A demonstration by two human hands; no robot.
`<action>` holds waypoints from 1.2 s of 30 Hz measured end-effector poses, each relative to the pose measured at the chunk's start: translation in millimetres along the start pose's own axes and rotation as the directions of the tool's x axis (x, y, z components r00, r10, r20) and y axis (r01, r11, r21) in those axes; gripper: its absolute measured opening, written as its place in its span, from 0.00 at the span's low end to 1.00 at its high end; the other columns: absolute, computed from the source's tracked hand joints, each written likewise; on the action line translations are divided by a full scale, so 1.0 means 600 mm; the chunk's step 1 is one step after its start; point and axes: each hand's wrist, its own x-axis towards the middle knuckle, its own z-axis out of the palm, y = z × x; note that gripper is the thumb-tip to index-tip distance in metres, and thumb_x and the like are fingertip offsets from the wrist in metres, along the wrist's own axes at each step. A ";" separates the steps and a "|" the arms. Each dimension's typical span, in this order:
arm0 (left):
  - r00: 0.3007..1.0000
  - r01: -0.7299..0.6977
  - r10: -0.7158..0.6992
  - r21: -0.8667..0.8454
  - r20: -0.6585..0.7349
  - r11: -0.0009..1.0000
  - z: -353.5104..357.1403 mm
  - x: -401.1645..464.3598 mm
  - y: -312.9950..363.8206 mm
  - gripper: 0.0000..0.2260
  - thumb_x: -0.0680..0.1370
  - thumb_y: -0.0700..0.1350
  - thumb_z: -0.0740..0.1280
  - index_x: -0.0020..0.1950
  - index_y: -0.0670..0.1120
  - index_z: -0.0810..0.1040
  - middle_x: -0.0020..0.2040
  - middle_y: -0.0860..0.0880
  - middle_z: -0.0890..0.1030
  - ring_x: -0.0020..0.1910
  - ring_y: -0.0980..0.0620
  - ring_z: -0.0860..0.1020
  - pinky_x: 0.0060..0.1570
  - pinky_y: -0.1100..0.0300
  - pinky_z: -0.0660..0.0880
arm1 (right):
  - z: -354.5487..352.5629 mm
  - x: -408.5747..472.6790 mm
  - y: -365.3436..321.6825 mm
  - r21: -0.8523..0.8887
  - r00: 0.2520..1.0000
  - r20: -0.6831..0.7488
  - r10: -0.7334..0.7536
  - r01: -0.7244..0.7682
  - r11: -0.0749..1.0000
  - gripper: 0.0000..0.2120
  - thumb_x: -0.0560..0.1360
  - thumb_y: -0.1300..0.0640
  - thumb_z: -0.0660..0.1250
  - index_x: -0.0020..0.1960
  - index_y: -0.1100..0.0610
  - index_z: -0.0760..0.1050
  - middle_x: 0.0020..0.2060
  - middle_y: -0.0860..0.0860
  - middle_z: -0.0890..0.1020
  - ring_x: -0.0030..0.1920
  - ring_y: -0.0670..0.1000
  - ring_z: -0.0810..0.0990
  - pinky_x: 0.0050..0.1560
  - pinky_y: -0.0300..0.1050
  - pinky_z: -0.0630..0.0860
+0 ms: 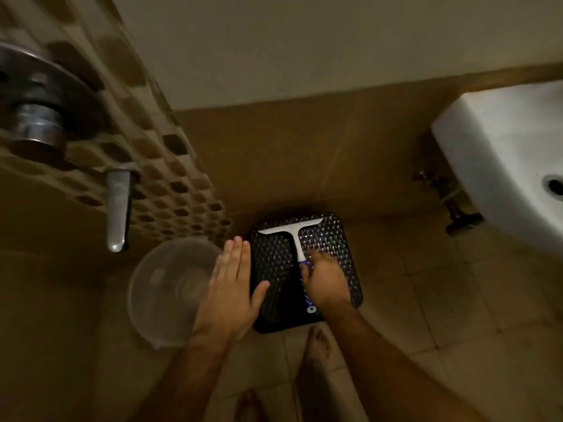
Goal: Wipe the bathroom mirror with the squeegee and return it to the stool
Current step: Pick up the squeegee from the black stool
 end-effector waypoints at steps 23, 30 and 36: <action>0.999 0.034 -0.035 -0.031 -0.009 0.999 0.088 0.056 0.043 0.32 0.79 0.58 0.50 0.76 0.39 0.53 0.76 0.42 0.53 0.75 0.48 0.47 0.72 0.49 0.53 | 0.053 0.066 0.041 0.391 0.967 0.008 0.253 -0.236 0.890 0.09 0.80 0.49 0.58 0.47 0.55 0.64 0.37 0.53 0.75 0.39 0.57 0.78 0.37 0.42 0.64; 0.975 -0.157 0.167 0.074 -0.147 0.985 -0.091 0.055 0.088 0.32 0.78 0.50 0.62 0.76 0.38 0.54 0.76 0.40 0.55 0.75 0.48 0.48 0.71 0.51 0.51 | -0.133 -0.022 -0.039 0.416 0.941 -0.301 0.155 -0.016 0.909 0.11 0.78 0.45 0.57 0.46 0.53 0.65 0.35 0.50 0.77 0.32 0.50 0.76 0.31 0.44 0.69; 0.884 -0.269 0.335 0.231 -0.325 0.935 -0.309 0.083 0.155 0.34 0.75 0.44 0.65 0.76 0.36 0.52 0.76 0.38 0.54 0.75 0.44 0.49 0.72 0.50 0.52 | -0.316 -0.099 -0.114 0.400 0.861 -0.502 0.085 0.144 0.905 0.13 0.77 0.43 0.56 0.48 0.53 0.66 0.36 0.53 0.78 0.35 0.54 0.79 0.36 0.55 0.77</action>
